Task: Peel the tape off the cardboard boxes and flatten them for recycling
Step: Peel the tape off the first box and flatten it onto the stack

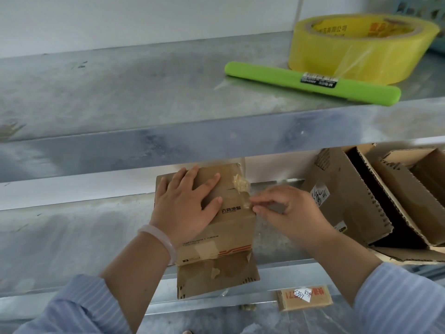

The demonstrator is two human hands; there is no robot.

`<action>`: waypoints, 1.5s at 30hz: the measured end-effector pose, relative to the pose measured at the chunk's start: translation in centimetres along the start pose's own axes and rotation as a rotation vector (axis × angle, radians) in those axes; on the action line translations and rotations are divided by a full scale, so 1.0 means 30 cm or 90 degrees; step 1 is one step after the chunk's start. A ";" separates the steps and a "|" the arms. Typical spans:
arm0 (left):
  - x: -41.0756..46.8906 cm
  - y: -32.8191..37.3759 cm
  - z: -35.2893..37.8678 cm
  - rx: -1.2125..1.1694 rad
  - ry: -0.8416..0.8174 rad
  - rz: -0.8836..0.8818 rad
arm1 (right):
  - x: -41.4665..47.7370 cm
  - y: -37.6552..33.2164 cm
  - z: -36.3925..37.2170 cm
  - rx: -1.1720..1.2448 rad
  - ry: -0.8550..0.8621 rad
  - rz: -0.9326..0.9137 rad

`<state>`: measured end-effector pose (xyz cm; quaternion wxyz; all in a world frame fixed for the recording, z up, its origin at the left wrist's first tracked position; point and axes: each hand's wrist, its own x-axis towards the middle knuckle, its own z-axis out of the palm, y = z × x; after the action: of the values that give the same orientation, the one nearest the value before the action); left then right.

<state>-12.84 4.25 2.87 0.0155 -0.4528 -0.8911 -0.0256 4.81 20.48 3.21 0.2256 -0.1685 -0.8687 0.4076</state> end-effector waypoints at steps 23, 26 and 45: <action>-0.003 -0.007 -0.009 -0.008 -0.011 0.045 | -0.011 0.024 0.006 0.034 -0.040 0.001; -0.004 -0.009 -0.007 -0.004 -0.005 0.051 | -0.002 0.015 -0.002 0.035 -0.088 0.067; -0.031 -0.032 -0.024 -0.035 -0.016 0.136 | -0.077 0.056 0.031 -0.095 0.038 -0.233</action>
<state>-13.08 2.90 3.51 -0.0059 -0.5458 -0.8368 -0.0428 6.44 19.82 0.77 0.3086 -0.0358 -0.9055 0.2892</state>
